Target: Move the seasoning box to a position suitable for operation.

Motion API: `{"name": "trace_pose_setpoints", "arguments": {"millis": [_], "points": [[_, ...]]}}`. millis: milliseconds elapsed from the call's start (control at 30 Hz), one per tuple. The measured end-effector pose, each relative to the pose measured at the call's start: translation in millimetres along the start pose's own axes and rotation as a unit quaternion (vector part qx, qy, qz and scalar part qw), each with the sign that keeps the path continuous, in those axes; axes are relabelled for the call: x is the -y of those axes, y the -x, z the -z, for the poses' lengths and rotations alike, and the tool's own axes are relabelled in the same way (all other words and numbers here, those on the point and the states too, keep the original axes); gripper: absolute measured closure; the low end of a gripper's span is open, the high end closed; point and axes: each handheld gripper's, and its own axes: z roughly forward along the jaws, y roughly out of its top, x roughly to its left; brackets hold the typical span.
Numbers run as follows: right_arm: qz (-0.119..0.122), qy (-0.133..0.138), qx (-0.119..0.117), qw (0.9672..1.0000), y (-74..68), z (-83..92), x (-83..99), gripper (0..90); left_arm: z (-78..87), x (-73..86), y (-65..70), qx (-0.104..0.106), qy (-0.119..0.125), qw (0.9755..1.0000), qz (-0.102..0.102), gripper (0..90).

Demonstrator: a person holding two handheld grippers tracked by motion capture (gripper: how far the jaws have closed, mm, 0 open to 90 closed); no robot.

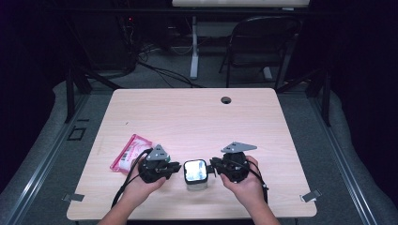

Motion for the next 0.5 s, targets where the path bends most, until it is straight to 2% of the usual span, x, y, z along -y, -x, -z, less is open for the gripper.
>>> {"name": "trace_pose_setpoints", "arguments": {"millis": [167, 333, 400, 500], "points": [[0.005, -0.016, -0.004, 0.9999, 0.2, -5.2, 2.5, 88.9, -3.8, 2.3, 0.4, 0.007, -0.016, 0.9998, -0.004, 85.3], [0.008, -0.022, -0.003, 0.9997, -1.6, -9.5, 4.6, 90.0, -7.1, 4.0, 2.3, 0.011, -0.018, 0.9997, -0.009, 85.6], [0.004, -0.026, -0.006, 0.9996, -0.9, -8.9, 4.5, 90.0, -8.5, 4.8, 2.9, 0.02, -0.018, 0.9996, -0.01, 85.5], [0.002, -0.029, -0.005, 0.9996, -0.7, -8.9, 4.7, 90.0, -10.1, 5.1, 3.8, 0.016, -0.018, 0.9996, -0.012, 84.6]]}}
